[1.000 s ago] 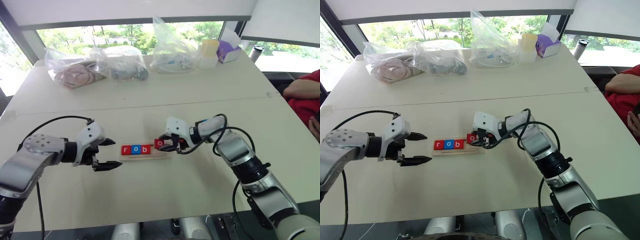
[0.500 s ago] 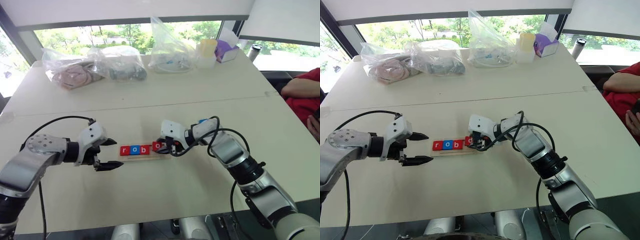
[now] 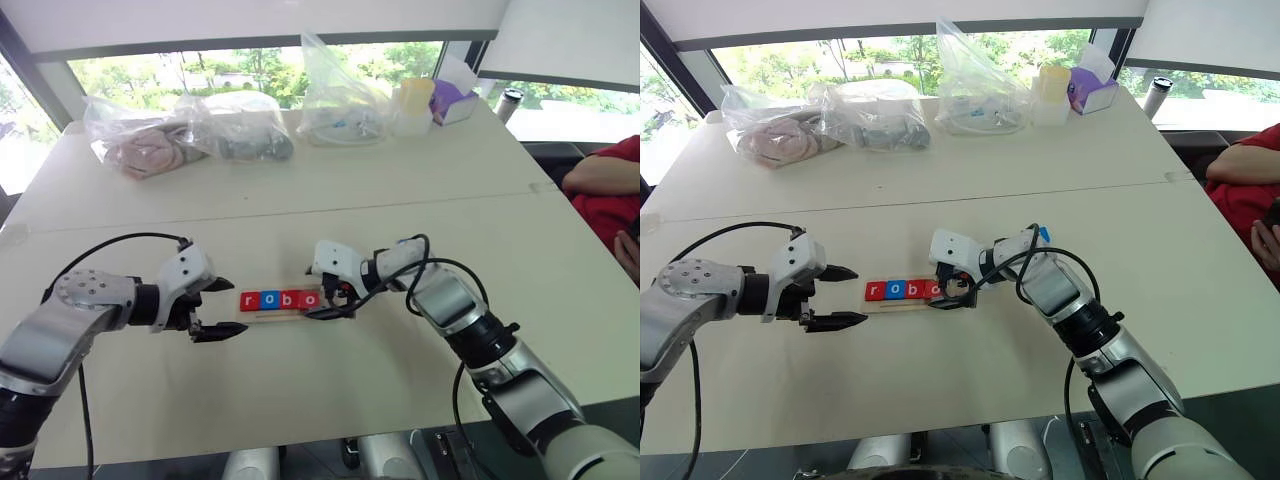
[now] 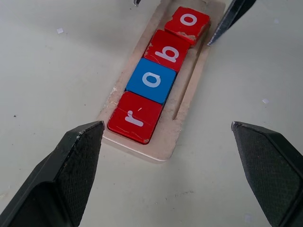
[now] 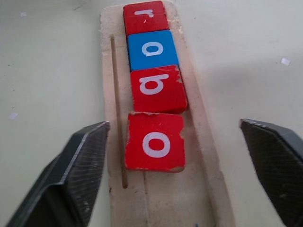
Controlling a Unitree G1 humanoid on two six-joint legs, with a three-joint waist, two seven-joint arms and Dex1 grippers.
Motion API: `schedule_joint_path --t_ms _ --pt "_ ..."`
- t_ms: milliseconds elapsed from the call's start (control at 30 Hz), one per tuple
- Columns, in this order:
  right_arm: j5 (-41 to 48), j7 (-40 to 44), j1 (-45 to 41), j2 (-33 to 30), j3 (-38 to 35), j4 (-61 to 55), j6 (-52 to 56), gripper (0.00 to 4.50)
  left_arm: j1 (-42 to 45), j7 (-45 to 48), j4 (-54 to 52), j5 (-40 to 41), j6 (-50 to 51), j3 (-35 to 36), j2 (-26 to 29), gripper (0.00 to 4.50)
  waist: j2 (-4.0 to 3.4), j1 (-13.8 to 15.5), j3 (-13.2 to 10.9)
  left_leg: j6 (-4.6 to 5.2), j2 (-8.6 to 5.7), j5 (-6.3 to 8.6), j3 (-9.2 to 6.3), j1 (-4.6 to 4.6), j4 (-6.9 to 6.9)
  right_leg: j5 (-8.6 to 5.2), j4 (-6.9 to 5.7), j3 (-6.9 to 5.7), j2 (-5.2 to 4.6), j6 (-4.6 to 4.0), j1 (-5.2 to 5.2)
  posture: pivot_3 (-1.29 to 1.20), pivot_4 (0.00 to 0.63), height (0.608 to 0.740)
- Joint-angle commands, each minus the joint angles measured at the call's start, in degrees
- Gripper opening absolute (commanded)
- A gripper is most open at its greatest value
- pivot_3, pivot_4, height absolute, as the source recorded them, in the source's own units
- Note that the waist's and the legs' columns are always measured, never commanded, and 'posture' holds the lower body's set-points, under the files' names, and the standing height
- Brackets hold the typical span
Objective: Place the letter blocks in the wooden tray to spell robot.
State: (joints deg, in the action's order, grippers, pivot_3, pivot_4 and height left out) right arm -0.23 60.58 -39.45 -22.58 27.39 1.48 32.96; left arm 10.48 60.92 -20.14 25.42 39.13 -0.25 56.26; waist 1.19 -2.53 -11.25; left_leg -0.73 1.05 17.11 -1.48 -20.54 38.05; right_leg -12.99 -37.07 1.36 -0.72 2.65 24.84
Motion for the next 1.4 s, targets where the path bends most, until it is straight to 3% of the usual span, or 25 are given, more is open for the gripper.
schedule_joint_path --t_ms 33,467,833,1033,1400 --pt "1.74 -1.3 -2.75 -0.02 -4.53 -0.24 -1.07 4.47 0.04 -0.36 -0.86 -0.23 -0.55 0.89 0.24 4.5 0.0 0.01 0.0 0.0 0.0 0.0 -0.01 -0.01 0.0 0.0 0.0 0.0 0.0 0.0 0.01 0.0 0.15 0.74" --pt "3.74 3.19 2.96 -5.36 -2.32 -10.45 -3.68 4.47 1.08 -0.32 0.02 -0.97 -1.06 -0.37 -0.74 4.5 0.01 -0.09 0.0 0.01 0.0 0.0 0.0 -0.05 -0.06 -0.09 0.02 0.01 -0.01 0.16 0.07 0.0 0.15 0.74" --pt "-3.08 -2.76 0.88 -3.3 -0.77 1.9 -12.84 4.47 0.71 -0.47 -0.22 -1.45 -0.95 -0.25 -0.55 4.5 0.01 -0.07 0.0 0.0 -0.01 0.0 0.03 -0.07 -0.06 -0.09 0.03 0.01 -0.02 0.14 0.08 0.0 0.15 0.74" --pt "-2.52 -2.45 0.01 -2.18 -1.72 1.86 -13.4 4.47 0.55 -0.54 -0.28 -1.49 -0.96 -0.15 -0.49 4.5 0.01 0.01 0.0 0.0 0.0 0.0 0.01 -0.07 -0.06 -0.08 0.01 -0.01 0.0 0.14 0.08 0.0 0.15 0.74" --pt "3.45 3.26 2.3 -10.42 -8.09 -9.12 -7.54 4.47 0.33 -0.18 -0.82 -0.64 -0.46 0.81 -0.06 4.5 0.01 0.14 -0.01 0.0 -0.02 0.0 -0.02 -0.13 -0.06 -0.1 0.06 -0.01 -0.06 0.15 0.09 0.0 0.15 0.74"
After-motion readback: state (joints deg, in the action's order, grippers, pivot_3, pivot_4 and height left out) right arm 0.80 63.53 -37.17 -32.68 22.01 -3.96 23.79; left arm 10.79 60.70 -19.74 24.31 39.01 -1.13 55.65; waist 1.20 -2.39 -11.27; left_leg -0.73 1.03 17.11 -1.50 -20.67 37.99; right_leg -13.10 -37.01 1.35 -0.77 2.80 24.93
